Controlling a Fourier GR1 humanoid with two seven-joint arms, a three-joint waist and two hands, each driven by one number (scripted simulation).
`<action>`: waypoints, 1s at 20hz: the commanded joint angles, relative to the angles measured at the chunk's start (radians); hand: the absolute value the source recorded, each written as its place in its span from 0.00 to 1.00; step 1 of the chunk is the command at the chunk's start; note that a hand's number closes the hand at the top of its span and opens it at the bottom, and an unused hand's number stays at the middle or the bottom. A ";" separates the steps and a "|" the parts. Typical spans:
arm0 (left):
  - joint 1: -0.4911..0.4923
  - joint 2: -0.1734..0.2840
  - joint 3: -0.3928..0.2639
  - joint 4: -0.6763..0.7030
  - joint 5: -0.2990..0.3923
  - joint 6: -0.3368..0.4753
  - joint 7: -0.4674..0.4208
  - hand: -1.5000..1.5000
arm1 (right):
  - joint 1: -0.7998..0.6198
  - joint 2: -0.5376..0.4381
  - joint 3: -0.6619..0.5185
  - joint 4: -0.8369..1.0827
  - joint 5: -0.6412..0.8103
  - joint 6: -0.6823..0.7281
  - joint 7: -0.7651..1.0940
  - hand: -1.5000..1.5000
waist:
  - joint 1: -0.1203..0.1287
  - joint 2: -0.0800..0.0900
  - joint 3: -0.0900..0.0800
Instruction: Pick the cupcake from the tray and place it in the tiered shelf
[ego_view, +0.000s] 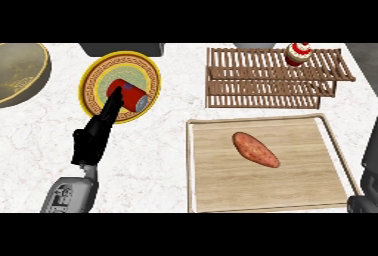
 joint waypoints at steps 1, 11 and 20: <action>0.083 -0.012 -0.023 -0.029 -0.028 0.022 -0.045 0.50 | -0.011 -0.077 -0.084 -0.119 -0.016 0.044 0.094 0.00 | -0.006 -0.006 0.000; 0.003 0.015 0.045 0.028 0.012 0.016 -0.013 0.50 | 0.210 -0.237 -0.321 -0.405 -0.268 0.462 0.276 0.00 | -0.049 -0.010 0.002; 0.050 0.005 -0.001 -0.066 -0.016 0.020 0.036 0.50 | 0.451 -0.371 -0.697 -0.570 -0.697 0.753 0.269 0.00 | -0.053 -0.015 0.002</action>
